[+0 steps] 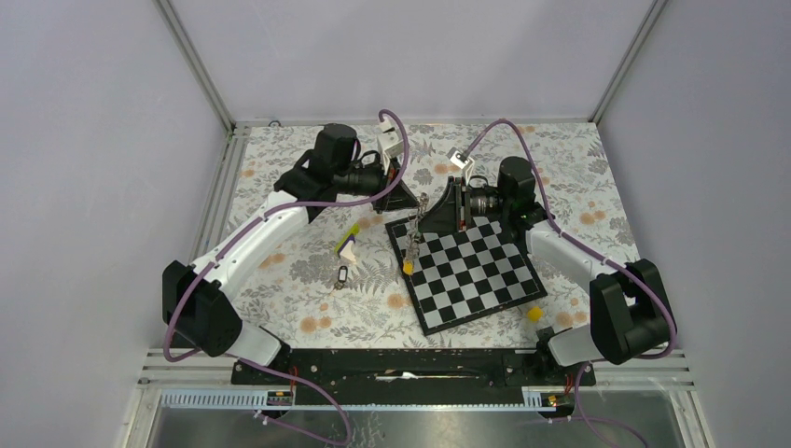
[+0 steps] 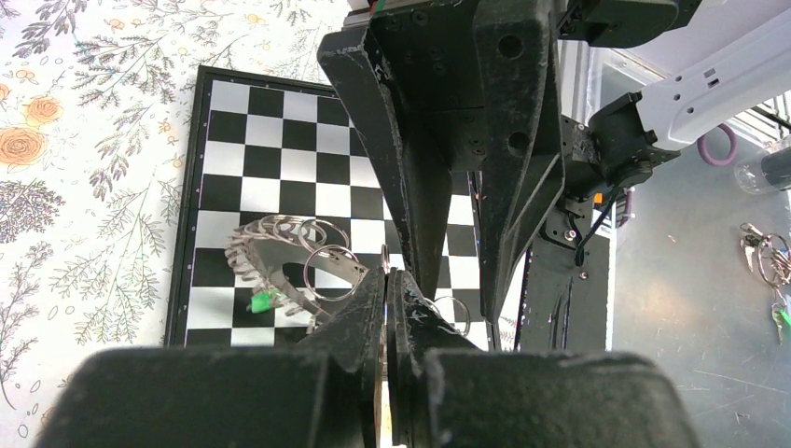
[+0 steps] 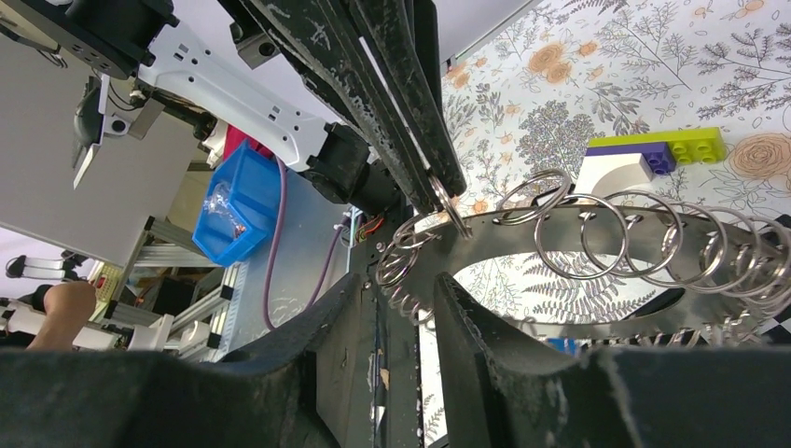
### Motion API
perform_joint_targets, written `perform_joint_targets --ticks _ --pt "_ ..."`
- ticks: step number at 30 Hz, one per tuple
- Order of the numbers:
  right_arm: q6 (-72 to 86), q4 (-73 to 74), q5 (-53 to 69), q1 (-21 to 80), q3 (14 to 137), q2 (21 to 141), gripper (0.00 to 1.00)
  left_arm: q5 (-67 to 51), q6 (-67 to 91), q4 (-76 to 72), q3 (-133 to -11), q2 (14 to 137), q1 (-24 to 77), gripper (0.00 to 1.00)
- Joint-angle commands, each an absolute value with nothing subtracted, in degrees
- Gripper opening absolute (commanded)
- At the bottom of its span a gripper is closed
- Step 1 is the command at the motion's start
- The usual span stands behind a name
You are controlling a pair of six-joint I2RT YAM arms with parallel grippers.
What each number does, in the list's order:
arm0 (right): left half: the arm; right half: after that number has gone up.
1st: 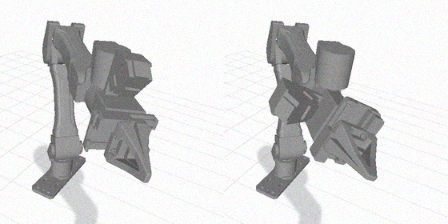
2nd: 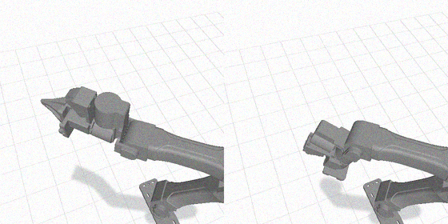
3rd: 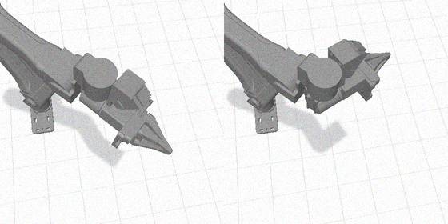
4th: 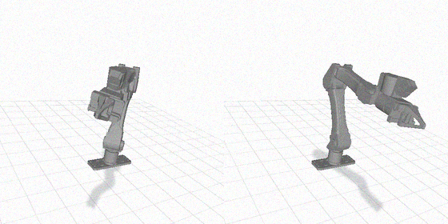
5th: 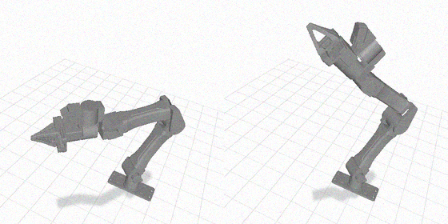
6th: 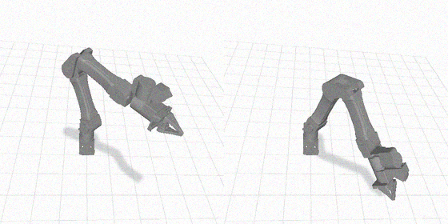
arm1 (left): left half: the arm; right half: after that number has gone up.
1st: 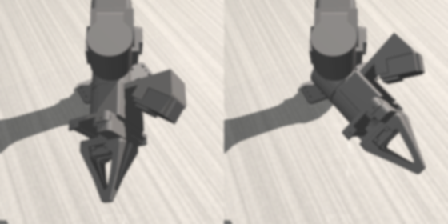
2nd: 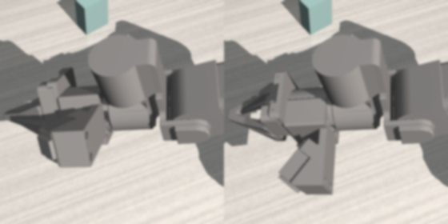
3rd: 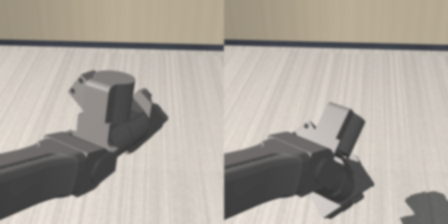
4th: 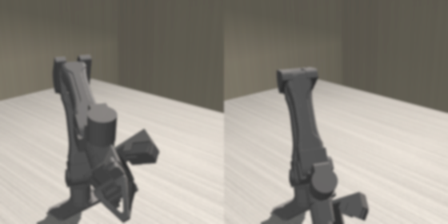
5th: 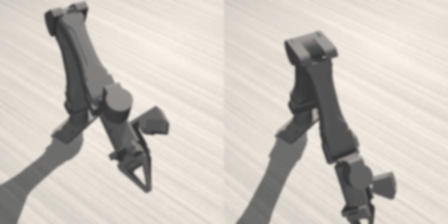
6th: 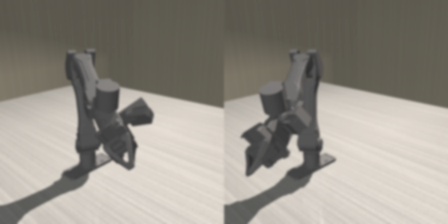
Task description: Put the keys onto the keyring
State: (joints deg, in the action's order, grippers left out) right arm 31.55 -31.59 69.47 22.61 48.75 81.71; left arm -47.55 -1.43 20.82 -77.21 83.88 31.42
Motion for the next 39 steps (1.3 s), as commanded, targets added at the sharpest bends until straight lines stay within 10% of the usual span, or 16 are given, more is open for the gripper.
perform_joint_targets --ticks 1,22,31,39 --pt "32.3 -33.4 68.2 23.1 50.0 82.3 0.42 -46.6 -1.6 16.9 -77.6 83.9 31.9 0.00" --pt "33.5 -32.8 66.6 23.3 50.5 83.6 0.12 -44.4 -3.6 17.9 -77.2 83.5 32.5 0.00" --pt "30.1 -31.0 68.0 23.1 50.5 83.1 0.28 -44.0 -3.4 18.0 -77.4 83.5 32.5 0.00" --pt "-16.0 12.8 64.4 23.2 63.7 77.9 0.29 -44.0 -0.2 18.5 -79.1 84.2 32.5 0.00"
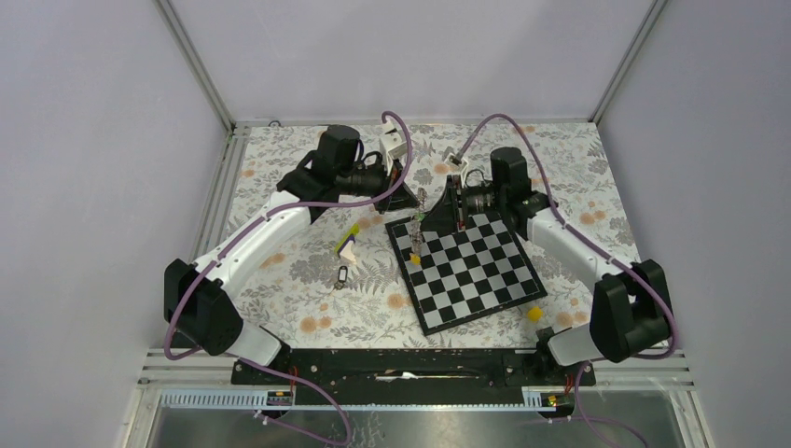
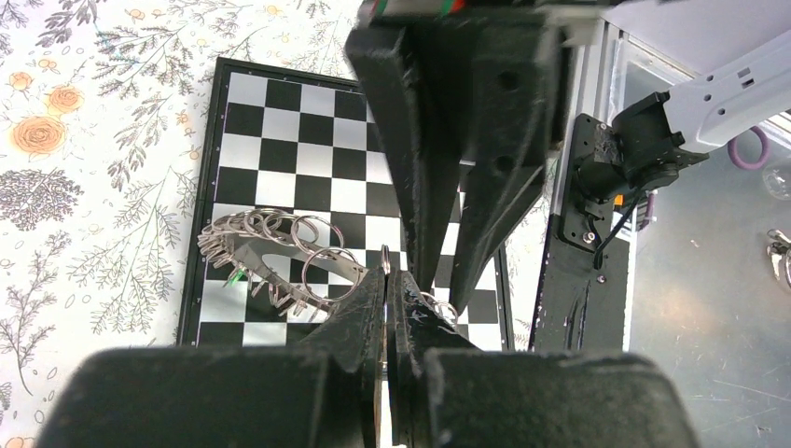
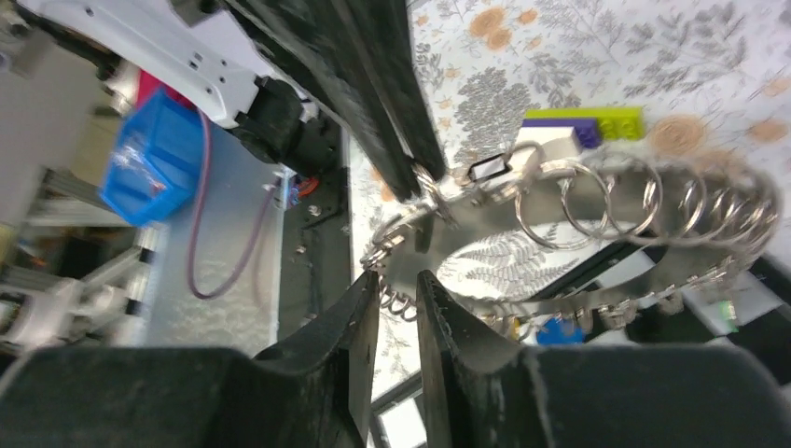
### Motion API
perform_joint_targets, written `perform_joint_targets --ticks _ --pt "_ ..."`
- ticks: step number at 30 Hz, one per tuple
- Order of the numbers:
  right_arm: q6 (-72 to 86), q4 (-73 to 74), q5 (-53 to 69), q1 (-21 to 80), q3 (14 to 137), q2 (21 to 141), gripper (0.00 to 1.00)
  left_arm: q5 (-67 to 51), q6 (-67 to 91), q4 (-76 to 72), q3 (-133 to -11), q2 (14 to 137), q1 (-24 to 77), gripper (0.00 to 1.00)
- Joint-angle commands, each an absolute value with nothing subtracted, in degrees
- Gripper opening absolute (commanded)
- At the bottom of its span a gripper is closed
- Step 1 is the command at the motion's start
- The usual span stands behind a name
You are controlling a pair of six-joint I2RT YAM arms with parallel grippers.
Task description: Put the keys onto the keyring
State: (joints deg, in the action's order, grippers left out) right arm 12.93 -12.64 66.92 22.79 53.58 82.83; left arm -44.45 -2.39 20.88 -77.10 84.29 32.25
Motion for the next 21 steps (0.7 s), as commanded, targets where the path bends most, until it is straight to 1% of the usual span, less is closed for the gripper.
perform_joint_targets --ticks 1,3,6,10,15,19,21 --pt "-21.1 17.4 62.8 23.2 65.3 77.3 0.29 -43.9 1.7 18.6 -79.5 84.4 32.5 0.00" --pt "-29.0 22.6 59.3 23.4 67.1 75.6 0.30 -43.9 3.3 18.8 -80.2 84.9 32.5 0.00" --pt "-38.0 26.2 55.4 24.1 68.0 72.2 0.32 -44.3 4.7 20.7 -81.5 86.0 32.6 0.00" --pt "-48.1 27.8 49.2 25.6 66.3 68.9 0.36 -46.4 5.6 25.0 -84.6 88.6 32.6 0.00" --pt "-51.8 25.9 42.4 28.0 61.6 65.2 0.39 -46.7 6.4 27.3 -86.4 89.8 33.0 0.00" --pt "-51.6 25.9 40.9 29.5 61.3 63.7 0.39 -45.3 7.0 27.3 -86.7 89.2 33.6 0.00" --pt "-51.7 26.1 39.6 30.4 61.3 63.2 0.42 -44.6 7.2 27.3 -86.7 89.0 34.0 0.00"
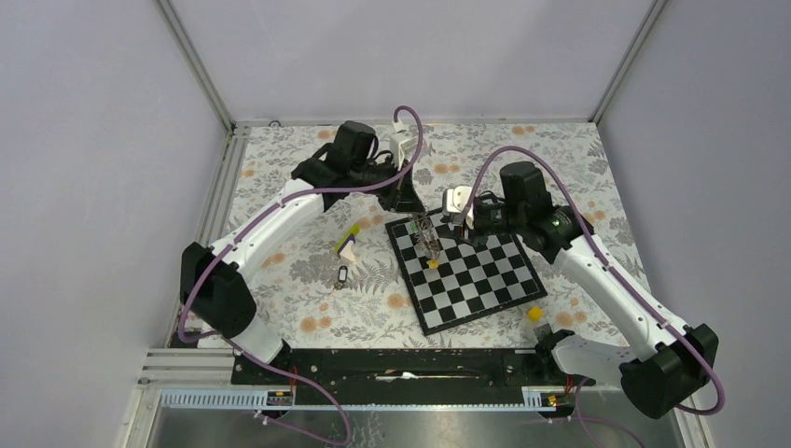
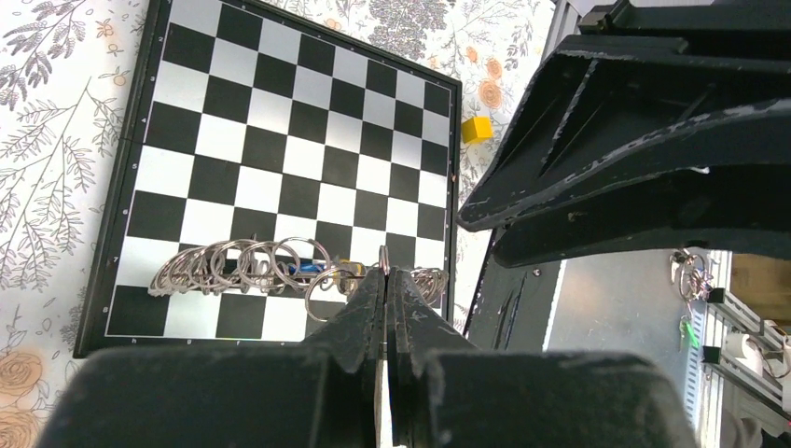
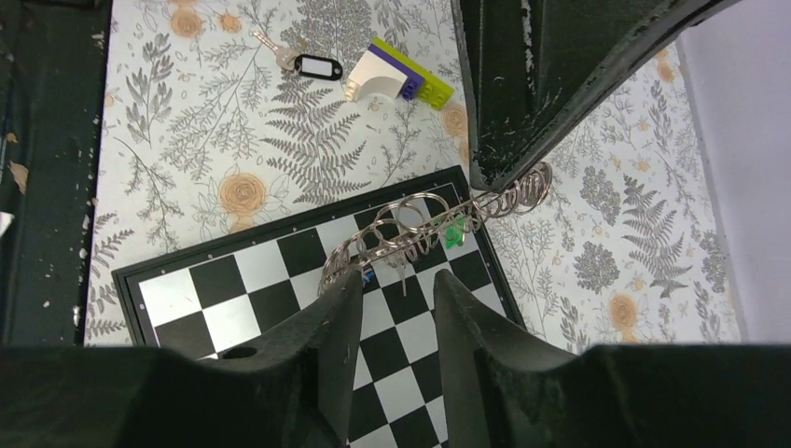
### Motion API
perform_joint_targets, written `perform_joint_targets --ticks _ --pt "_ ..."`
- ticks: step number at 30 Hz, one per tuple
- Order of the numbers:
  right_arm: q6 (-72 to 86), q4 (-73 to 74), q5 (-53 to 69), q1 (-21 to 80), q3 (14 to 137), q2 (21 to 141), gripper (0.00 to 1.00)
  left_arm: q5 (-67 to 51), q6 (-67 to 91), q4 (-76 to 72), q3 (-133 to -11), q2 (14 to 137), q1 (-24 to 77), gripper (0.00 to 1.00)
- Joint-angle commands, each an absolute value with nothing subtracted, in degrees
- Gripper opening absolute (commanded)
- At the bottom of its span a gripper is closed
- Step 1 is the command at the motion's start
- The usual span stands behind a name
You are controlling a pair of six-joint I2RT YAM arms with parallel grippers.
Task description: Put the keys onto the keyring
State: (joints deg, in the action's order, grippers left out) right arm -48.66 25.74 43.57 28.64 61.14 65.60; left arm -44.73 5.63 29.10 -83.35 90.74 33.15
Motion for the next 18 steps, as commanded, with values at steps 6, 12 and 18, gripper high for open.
perform_joint_targets --ticks 6,12,18 --pt "-52.0 26.1 35.6 32.4 61.4 63.1 0.50 -42.9 7.9 27.3 -86.7 89.2 35.0 0.00" --pt "-52.7 26.4 33.8 34.1 60.5 63.6 0.57 -42.0 8.2 27.3 -87.3 90.0 35.6 0.00" --pt "-52.5 24.9 33.2 34.7 58.7 63.7 0.58 -41.9 8.3 27.3 -87.5 90.5 36.1 0.00"
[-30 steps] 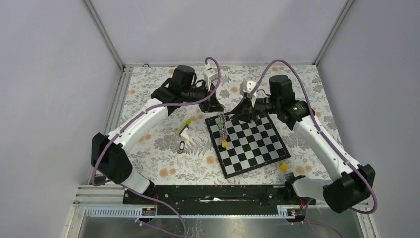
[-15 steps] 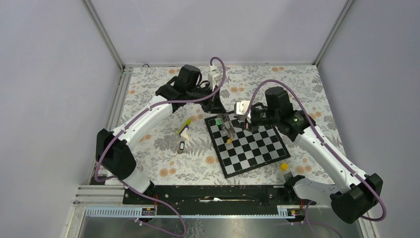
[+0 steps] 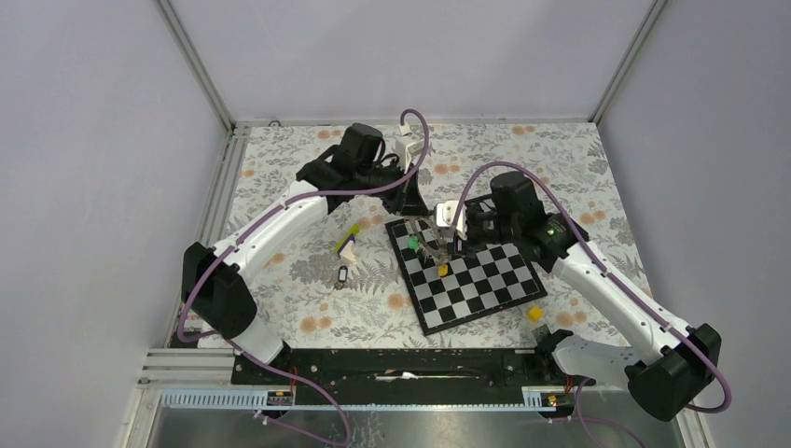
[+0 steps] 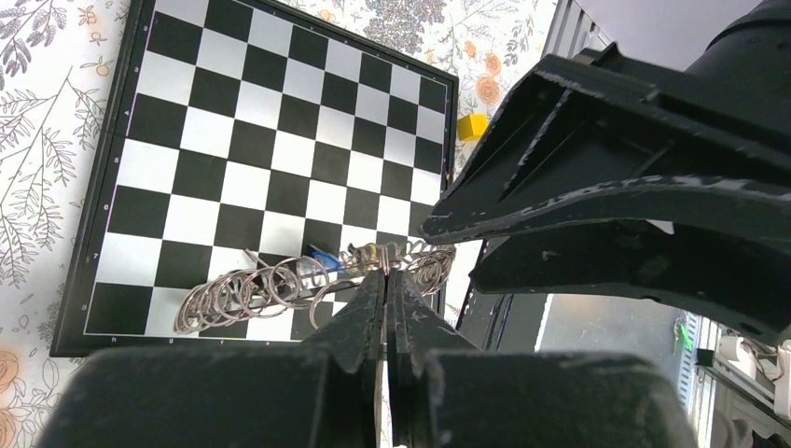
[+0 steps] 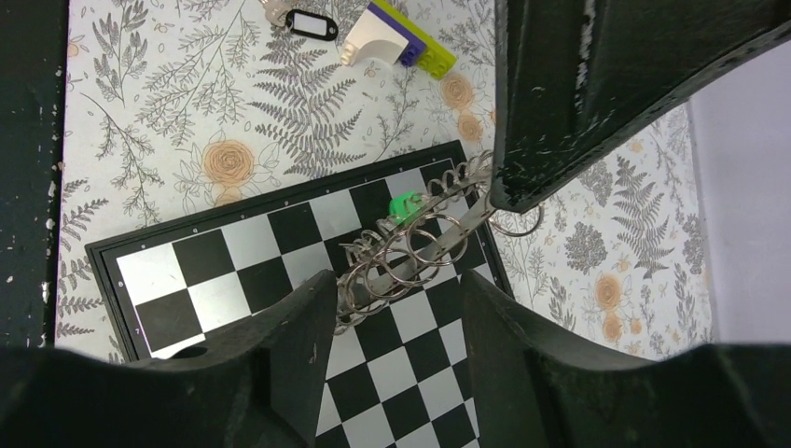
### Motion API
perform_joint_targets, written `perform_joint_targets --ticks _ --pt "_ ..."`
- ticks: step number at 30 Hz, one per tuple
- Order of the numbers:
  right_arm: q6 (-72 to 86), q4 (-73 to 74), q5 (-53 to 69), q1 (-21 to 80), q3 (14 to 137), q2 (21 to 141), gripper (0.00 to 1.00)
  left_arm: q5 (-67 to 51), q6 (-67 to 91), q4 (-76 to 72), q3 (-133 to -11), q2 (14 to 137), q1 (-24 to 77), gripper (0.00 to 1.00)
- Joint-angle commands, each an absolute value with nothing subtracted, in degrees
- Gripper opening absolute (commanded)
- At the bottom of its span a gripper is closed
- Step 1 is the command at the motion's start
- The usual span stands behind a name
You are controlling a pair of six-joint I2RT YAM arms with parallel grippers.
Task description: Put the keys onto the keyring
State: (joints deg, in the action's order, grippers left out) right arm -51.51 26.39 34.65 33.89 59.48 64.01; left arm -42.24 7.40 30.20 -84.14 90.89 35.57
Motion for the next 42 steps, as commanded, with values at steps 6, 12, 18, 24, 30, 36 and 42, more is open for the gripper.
perform_joint_targets --ticks 6,12,18,24,30,36,42 --pt "-51.7 22.4 31.1 35.3 58.0 64.1 0.54 -41.7 8.1 27.3 -87.3 90.5 36.6 0.00" --pt "-50.8 21.3 31.5 35.4 57.7 64.4 0.48 -41.5 8.0 27.3 -86.9 90.5 36.8 0.00" --pt "-50.9 20.9 31.1 35.4 57.0 64.3 0.45 -41.4 7.8 27.3 -86.9 90.6 36.9 0.00" --pt "-50.8 20.5 30.4 35.4 56.5 63.8 0.44 -41.3 7.6 27.3 -86.8 90.5 37.0 0.00" --pt "-49.7 19.9 30.8 35.4 56.5 63.6 0.36 -40.8 6.9 27.3 -86.2 90.2 37.0 0.00" --pt "-47.4 19.5 31.4 35.4 57.3 63.9 0.29 -40.2 5.6 27.3 -85.1 90.1 37.2 0.00" --pt "-44.7 19.5 32.2 35.0 58.4 64.0 0.26 -39.1 3.8 27.3 -84.0 89.7 37.3 0.00"
